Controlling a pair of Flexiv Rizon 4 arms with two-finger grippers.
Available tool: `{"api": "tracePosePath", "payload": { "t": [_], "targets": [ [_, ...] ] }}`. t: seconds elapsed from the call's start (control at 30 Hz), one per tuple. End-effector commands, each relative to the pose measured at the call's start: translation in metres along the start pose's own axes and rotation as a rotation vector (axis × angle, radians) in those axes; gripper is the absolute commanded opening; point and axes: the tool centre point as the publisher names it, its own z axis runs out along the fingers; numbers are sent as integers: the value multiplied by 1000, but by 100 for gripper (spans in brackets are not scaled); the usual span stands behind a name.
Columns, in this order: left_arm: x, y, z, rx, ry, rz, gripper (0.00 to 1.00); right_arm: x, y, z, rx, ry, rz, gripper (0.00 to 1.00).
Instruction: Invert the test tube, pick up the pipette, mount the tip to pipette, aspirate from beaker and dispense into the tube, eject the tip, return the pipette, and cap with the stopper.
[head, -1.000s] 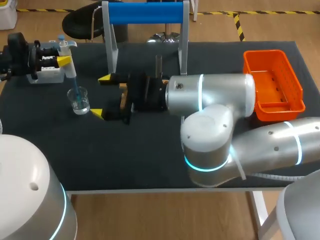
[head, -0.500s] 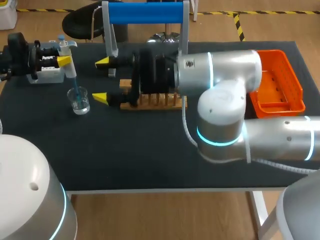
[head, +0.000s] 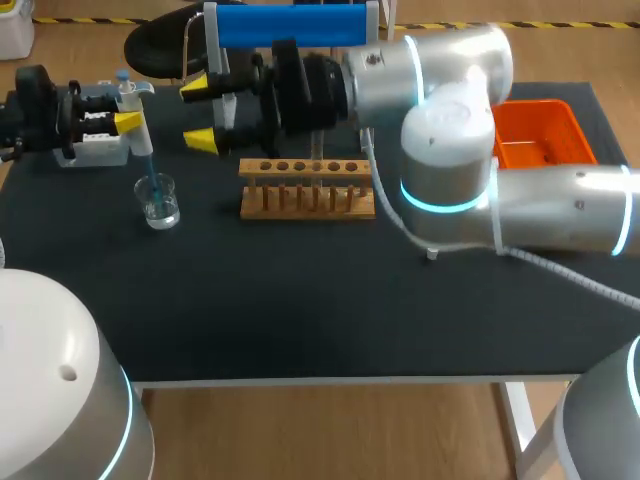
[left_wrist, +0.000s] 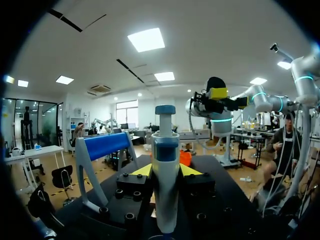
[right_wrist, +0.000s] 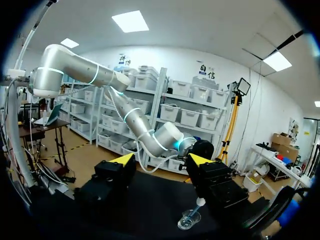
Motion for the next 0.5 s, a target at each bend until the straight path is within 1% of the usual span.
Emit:
{"api": "tracePosePath", "payload": {
  "t": [0.03,0.2,0.5],
  "targets": [
    [-1,0,0,-1,1,-1,0,-19,4,7,16,517,10,0],
    [-1,0,0,-1,1,-1,0,-37,5,15,4,503,31,0],
    [-1,0,0,-1,1,-1,0,-59,0,40,-39,482,83,0]
  ]
}}
